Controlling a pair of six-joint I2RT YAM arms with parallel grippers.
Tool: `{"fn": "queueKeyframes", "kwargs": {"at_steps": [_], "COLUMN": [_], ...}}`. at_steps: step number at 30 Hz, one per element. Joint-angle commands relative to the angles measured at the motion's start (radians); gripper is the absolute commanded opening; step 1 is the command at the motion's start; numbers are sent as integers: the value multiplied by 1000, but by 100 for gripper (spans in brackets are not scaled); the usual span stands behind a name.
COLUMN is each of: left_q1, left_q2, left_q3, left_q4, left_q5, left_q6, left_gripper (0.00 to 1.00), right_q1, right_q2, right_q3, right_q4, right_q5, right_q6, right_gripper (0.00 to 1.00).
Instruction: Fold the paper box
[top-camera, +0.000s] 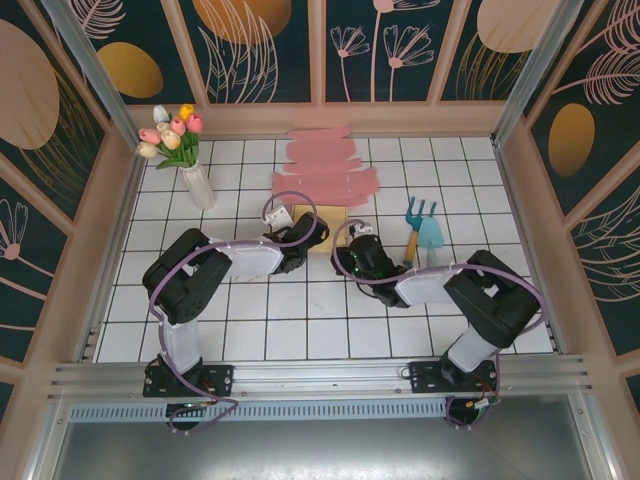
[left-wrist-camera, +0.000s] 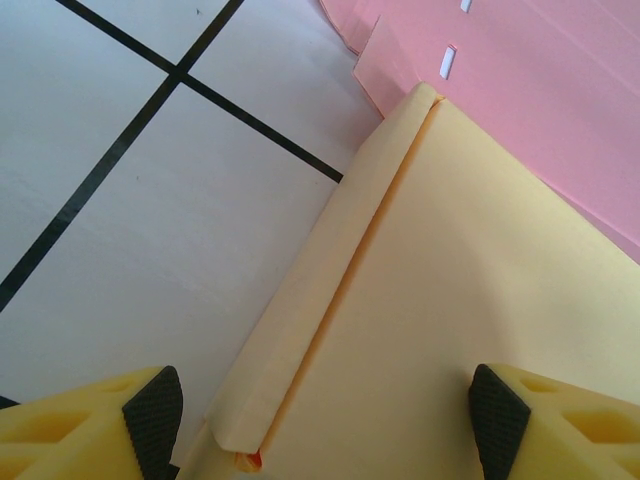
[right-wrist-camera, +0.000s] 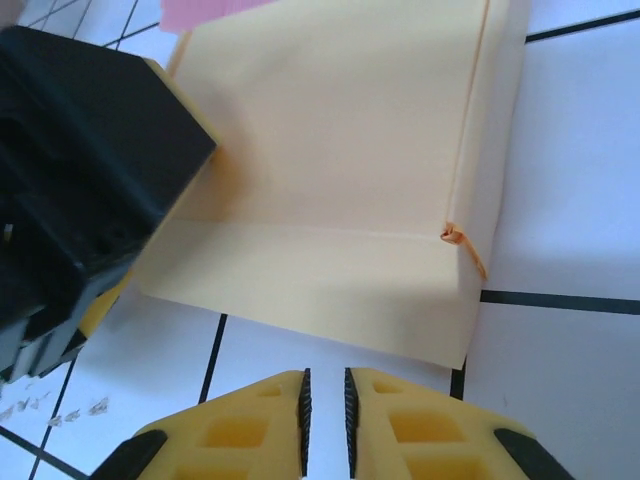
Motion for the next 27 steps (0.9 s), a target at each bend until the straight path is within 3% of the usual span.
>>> {"fn": "queueKeyframes", "kwargs": {"at_steps": [1,16,20,27], "left_q1": [-1,0,0,-9], "left_q2": [106,95,59,-122], "left_q3": [-66,-96,-121,-220], "left_q4": [-313,-264,-236,-83], "left_q5": [112,144,161,350], "left_q6": [60,99,131,172], "left_gripper": [77,76,76,77], "right_q1": [6,-42,-64,-113], "right_q2": [-33,199,204,160], "right_q3": [-13,153,147,151], "right_q4": [-55,-33,4,-64], "right_q5": [54,150,124,17], "right_q6": [51,-40,-38,-11], "right_gripper": [19,17,17,17]}}
